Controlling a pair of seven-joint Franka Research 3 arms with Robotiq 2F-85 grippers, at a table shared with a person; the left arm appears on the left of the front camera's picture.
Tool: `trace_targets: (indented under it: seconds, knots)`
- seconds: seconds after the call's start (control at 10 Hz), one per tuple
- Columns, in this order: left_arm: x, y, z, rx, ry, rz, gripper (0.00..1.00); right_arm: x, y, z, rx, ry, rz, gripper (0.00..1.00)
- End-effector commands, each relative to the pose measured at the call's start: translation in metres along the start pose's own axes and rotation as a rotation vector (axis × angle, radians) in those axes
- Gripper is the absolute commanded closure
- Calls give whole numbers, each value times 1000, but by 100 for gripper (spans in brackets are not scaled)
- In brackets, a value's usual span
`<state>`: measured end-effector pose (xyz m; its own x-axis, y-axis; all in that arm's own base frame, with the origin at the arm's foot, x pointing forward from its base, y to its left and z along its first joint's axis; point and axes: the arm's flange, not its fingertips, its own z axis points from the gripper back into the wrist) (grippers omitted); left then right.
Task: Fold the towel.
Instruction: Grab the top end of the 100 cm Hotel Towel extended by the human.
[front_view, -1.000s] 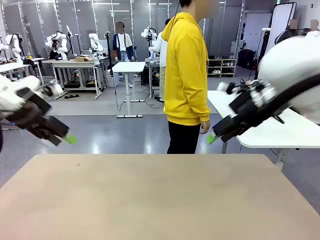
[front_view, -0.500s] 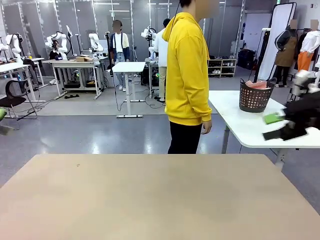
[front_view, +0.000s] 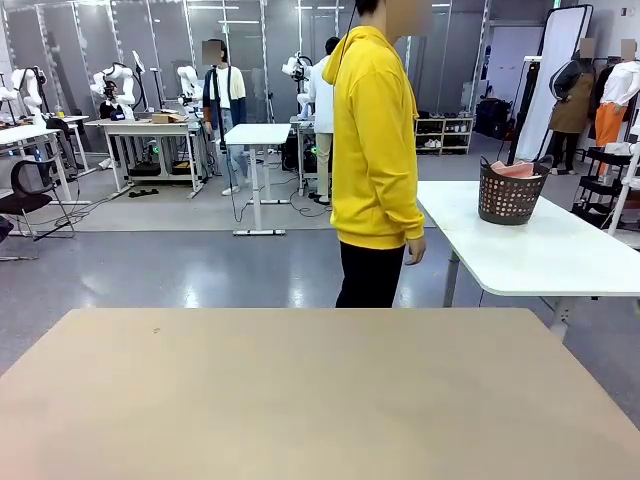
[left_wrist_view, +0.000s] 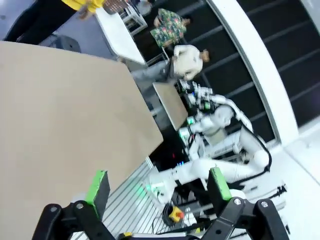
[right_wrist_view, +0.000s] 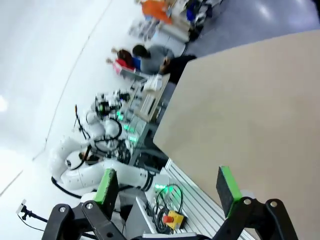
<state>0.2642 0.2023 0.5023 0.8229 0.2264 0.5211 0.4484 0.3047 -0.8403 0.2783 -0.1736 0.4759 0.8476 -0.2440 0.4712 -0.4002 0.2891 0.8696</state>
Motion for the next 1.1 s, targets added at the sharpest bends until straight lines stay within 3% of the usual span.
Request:
trace_targets:
  seconds: [0.0,0.3,1.0]
  knots:
    - [-15,11,29,23,-131,47,0,-14,-1,24,9,-106,24,0]
    - [-35,7,48,52,-169,44,0,-20,-2,38,-14,-138,16,0]
    - [-33,13,58,73,-169,79,0,-21,1,48,-32,-134,-7,0]
